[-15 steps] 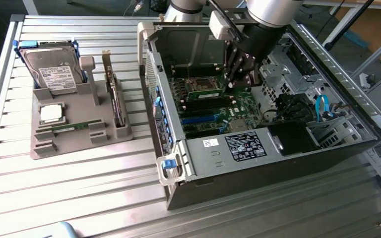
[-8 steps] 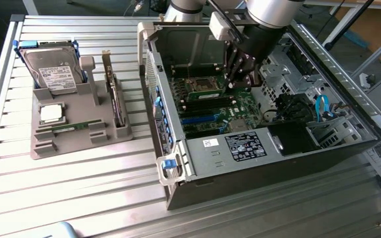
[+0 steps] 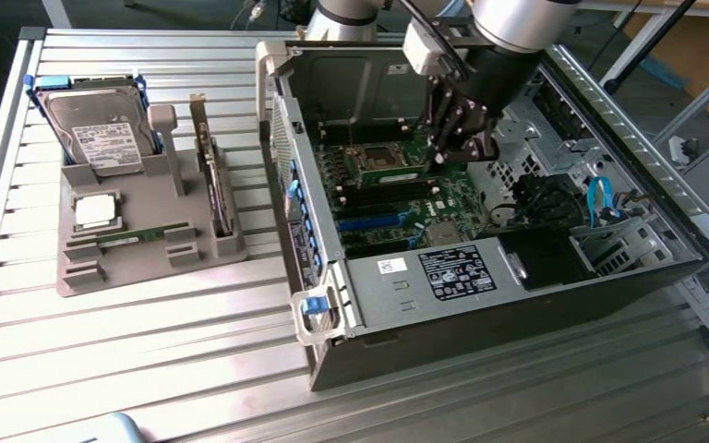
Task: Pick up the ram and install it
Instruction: 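Pick up the ram and move it above insertion slot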
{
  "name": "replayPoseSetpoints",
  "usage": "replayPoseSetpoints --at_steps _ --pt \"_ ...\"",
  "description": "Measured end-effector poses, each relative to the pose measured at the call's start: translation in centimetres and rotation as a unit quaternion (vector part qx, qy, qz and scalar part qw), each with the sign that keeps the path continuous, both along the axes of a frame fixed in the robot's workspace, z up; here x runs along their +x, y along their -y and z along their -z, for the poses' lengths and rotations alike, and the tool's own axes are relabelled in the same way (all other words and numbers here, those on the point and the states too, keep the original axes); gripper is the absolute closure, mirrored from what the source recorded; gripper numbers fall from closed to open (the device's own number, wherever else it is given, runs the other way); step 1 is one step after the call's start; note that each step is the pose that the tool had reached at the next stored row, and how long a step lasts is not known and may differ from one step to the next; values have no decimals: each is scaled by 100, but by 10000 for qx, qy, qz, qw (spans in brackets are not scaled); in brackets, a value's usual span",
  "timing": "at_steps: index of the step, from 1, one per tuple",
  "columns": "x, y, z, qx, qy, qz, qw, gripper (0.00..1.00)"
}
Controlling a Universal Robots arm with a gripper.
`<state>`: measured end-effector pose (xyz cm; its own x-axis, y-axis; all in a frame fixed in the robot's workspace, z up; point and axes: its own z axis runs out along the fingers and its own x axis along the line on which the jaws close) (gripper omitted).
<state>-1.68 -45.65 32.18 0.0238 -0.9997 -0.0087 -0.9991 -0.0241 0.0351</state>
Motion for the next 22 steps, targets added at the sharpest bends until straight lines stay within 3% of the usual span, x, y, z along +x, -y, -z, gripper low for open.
replayPoseSetpoints --at_steps 15,20,22 --pt "17 -3 1 0 0 100 10000 88" --pt "19 -43 1 0 0 100 10000 88" --pt "22 -77 1 0 0 100 10000 88"
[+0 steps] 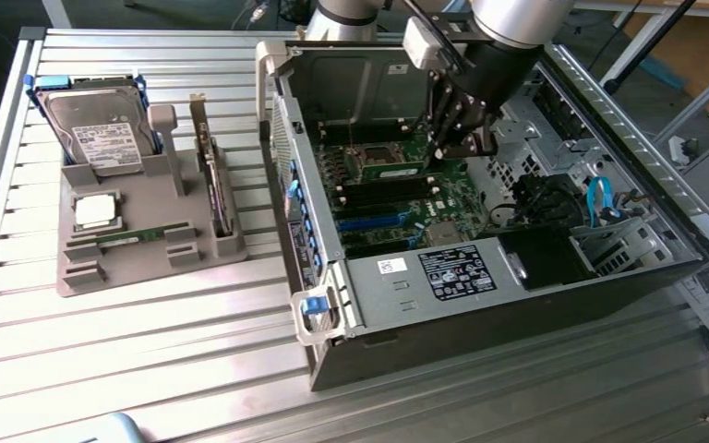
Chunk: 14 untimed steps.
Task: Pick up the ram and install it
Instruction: 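Pick up the ram and move it above insertion slot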
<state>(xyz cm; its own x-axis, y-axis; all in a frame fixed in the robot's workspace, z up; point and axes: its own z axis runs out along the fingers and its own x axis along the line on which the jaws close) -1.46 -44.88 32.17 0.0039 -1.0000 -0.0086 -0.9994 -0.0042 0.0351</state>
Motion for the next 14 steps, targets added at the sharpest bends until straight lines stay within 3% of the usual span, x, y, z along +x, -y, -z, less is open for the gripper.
replayPoseSetpoints --at_steps 11,14 --pt "9 -115 13 0 0 0 10000 88" --pt "9 -165 27 0 0 0 10000 88"
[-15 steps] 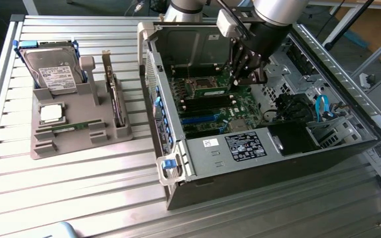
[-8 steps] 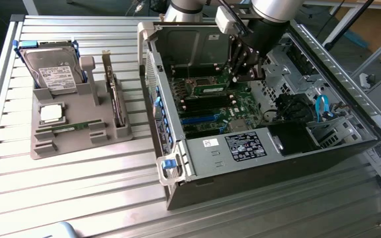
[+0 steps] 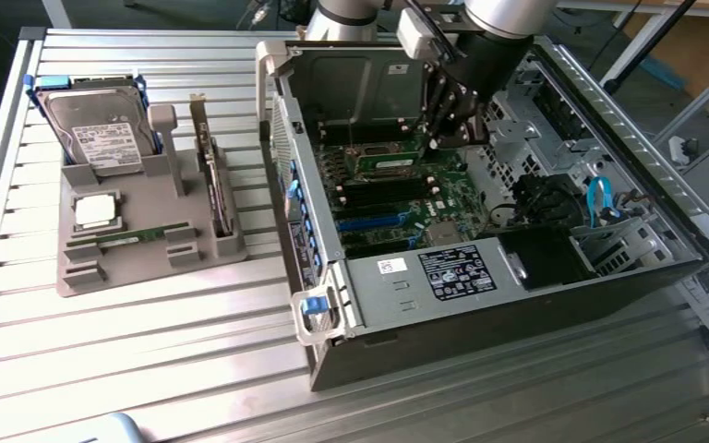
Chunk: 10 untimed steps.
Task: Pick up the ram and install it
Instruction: 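Pick up the ram and move it above insertion slot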
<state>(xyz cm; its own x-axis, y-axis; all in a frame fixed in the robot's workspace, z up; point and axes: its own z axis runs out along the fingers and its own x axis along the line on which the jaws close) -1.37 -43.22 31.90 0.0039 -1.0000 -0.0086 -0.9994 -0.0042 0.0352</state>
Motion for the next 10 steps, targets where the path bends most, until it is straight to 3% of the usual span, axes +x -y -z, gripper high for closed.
replayPoseSetpoints --at_steps 4,10 --pt "1 -41 12 1 0 0 10000 88" --pt "0 -48 15 0 0 0 10000 88"
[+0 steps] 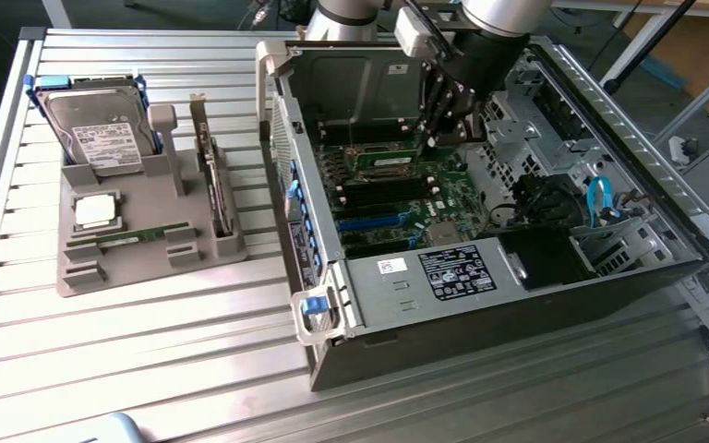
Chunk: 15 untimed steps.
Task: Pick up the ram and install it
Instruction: 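Pick up the ram and move it above insertion slot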
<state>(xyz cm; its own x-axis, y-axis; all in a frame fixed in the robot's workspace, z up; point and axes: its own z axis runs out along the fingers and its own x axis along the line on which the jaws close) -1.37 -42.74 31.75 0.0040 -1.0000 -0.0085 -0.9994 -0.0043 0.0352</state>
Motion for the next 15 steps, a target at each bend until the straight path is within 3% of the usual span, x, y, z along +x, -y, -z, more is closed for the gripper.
replayPoseSetpoints --at_steps 15 --pt "0 0 94 1 0 0 10000 88"
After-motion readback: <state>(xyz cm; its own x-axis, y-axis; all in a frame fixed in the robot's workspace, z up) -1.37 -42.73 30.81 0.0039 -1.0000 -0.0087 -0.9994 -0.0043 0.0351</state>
